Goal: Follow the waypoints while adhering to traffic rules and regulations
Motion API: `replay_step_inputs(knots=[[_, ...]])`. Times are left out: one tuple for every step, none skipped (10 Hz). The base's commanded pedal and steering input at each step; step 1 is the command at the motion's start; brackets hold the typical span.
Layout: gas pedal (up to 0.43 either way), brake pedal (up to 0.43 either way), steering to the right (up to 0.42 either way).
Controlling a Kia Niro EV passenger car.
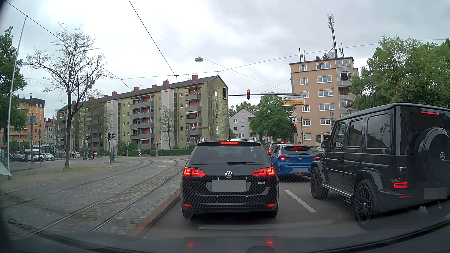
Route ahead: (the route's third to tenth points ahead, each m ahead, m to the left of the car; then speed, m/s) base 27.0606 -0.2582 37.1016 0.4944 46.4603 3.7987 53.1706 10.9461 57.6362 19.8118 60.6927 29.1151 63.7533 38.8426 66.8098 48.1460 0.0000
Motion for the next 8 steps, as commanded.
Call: replay_step_inputs(knots=[[0.000,0.238,-0.010],[0.000,0.238,-0.010],[0.000,0.238,-0.010],[0.000,0.238,-0.010],[0.000,0.238,-0.010],[0.000,0.238,-0.010],[0.000,0.238,-0.010],[0.000,0.238,-0.010]])
